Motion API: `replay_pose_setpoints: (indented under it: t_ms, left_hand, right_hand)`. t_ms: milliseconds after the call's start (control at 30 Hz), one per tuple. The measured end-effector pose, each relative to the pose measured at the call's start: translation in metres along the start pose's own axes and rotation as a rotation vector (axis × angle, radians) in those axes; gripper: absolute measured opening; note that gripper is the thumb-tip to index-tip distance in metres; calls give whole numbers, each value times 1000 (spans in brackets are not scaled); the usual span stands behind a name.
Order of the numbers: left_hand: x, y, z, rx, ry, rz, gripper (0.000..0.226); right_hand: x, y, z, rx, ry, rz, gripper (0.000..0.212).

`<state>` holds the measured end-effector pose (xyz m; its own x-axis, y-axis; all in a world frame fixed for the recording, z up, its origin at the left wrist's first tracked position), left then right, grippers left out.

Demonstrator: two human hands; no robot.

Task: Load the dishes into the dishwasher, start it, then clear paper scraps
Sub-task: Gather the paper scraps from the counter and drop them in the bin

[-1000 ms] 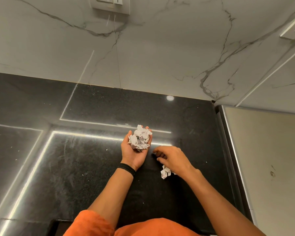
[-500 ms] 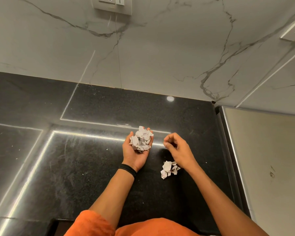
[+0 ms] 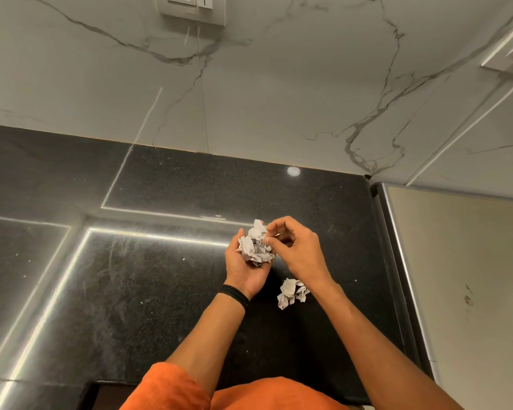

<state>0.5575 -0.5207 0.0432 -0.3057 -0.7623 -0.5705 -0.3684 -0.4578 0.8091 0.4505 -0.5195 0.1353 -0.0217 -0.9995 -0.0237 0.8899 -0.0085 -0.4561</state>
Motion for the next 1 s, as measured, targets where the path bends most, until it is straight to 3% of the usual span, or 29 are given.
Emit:
replay_pose_setpoints:
  t_ms: [100, 233, 300, 400, 467, 533, 667, 800, 900, 1000]
  left_hand:
    - [2, 0, 1, 3, 3, 5, 46]
    - [5, 1, -3, -8, 14, 16, 51]
    - [7, 0, -6, -38, 10, 15, 50]
    - [10, -8, -7, -51, -6, -2, 50]
    - [11, -12, -4, -45, -22, -6, 50]
    - [10, -14, -2, -35, -28, -4, 51]
    - [9, -15, -6, -1, -18, 2, 50]
    - [12, -13, -3, 69, -5, -28, 52]
    - [12, -6, 4, 102, -6, -28, 52]
    - [13, -2, 9, 91, -19, -14, 53]
  right_hand:
    - [-1, -1, 2, 2, -18, 56, 25]
    - [-6, -18, -6, -58, 5, 1, 22]
    - [-13, -24, -20, -295, 53, 100, 19]
    - [-30, -19, -44, -761, 131, 380, 31]
    - [-37, -14, -55, -818, 152, 425, 35]
    - [-39, -14, -57, -720, 176, 383, 28]
    - [-32, -35, -54, -241, 302, 208, 18]
    - [-18, -49, -29, 129, 290, 36, 15]
    - [-10, -39, -12, 265, 288, 38, 17]
    - [-6, -15, -6, 253, 258, 99, 20]
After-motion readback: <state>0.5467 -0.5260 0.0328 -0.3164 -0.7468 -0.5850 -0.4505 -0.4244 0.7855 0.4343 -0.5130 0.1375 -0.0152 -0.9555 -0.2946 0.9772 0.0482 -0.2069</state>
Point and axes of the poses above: each hand's wrist, its own x-axis towards the middle knuckle, its own y-axis out of the palm, z = x × y, the point moved 5 cm from there along x, towards the middle knuckle, and after that the axes turned 2 degrees about y, right-handed, at the moved point
